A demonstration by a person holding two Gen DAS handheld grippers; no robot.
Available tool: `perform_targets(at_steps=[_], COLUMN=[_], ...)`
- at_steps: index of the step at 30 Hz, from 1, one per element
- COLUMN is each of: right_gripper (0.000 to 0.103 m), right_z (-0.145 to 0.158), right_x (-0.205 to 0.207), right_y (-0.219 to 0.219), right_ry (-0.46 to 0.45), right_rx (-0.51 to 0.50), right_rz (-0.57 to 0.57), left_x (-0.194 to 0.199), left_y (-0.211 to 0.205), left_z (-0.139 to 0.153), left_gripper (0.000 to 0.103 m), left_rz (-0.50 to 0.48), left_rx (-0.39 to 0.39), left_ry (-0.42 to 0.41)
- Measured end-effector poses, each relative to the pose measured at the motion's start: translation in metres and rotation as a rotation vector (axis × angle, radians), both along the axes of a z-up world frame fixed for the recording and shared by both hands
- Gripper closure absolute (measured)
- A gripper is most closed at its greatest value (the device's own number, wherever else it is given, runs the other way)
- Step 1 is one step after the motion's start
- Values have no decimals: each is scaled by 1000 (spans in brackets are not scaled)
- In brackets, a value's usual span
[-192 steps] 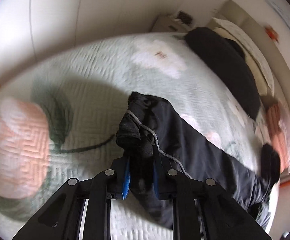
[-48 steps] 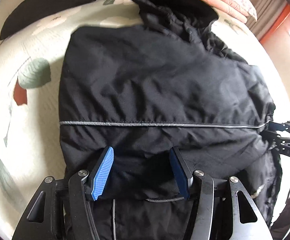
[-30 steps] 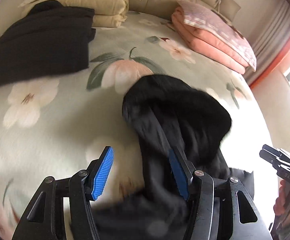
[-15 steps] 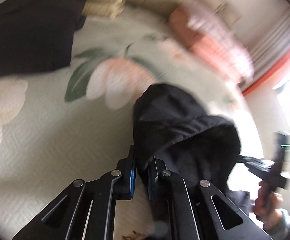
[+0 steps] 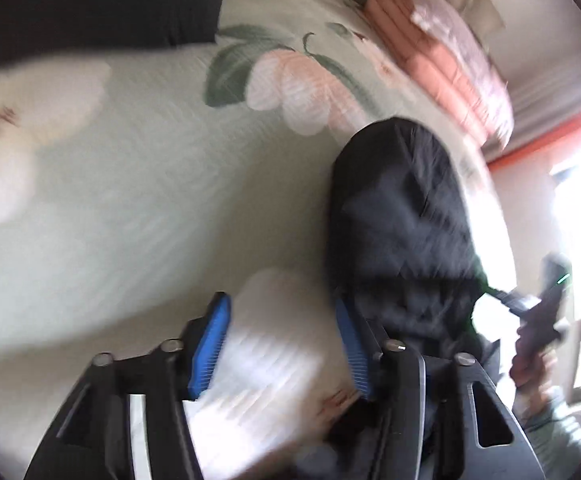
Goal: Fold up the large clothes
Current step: 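Grasp the jacket hood with the left tool while the right tool grasps the hood edge, then lift the hood with both tools and fold it down onto the jacket body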
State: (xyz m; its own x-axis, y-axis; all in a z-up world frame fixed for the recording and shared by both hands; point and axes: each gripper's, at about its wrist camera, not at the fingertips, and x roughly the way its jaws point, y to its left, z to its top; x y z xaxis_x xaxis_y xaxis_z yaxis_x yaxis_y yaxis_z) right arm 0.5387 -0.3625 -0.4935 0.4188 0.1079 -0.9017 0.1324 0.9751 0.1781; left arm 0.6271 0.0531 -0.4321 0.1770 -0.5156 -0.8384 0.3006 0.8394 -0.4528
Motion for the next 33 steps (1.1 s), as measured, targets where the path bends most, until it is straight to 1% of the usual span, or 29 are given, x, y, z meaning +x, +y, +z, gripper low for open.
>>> perform_targets(at_steps=[2,3,5,6,8,9,10,11,12,14,15,17,18,20,22,23,25,27,28,31,33], right_gripper=[59,56,53,52,52,52,52,52,52,52,52,52,52,52,53,53,52,52,52,51,50], right_z=[20,31,52,60,71,75,79,80,80,73,69,51,40,14,-7,-12,-18,-17,-15,7,24], right_x=[-8,-10,-9,-5,10,17,25,35,43,60,69,82,87,93,91,88,86,87,87,82,78], right_y=[4,7,16,21,33,38,43,50,56,63,65,70,73,77,80,81,83,84,84,76,61], right_ry=[-19,-35,-76,-94,-120,-128,-136,-144,-149,-140,-129,-94,-70,-9,20,4,-21,-20,-13,-19,-47], right_rx=[-6,-16,-42,-55,-64,-70,-78,-87,-90,-64,-60,-56,-63,-58,-83,-93,-107,-112,-112,-111,-73], right_rz=[39,59,92,105,136,148,159,169,174,180,177,186,194,222,244,247,229,218,224,252,258], left_x=[-3,-1,-4,-3,-3,-1,1,4,6,8,10,14,17,18,14,12,3,-1,-1,-1,2], left_y=[7,14,14,4,-9,-22,-36,-50,-69,-104,-121,-137,-142,-143,-136,-133,-133,-136,-136,-131,-122], left_z=[12,17,39,56,74,84,91,94,95,90,80,61,43,20,-1,-6,-11,-10,-7,13,32], left_gripper=[45,46,45,45,45,44,44,43,43,43,43,43,43,43,43,43,42,42,42,42,42], left_rz=[10,19,16,-3,-27,-51,-82,-111,-144,-204,-234,-263,-274,-292,-297,-295,-285,-279,-282,-304,-307], left_rx=[54,60,54,53,42,21,4,2,20,66,99,143,181,206,214,205,202,217,219,217,199], left_ry=[-20,-31,-92,-138,-198,-221,-233,-240,-251,-278,-272,-254,-228,-183,-177,-190,-246,-271,-268,-253,-277])
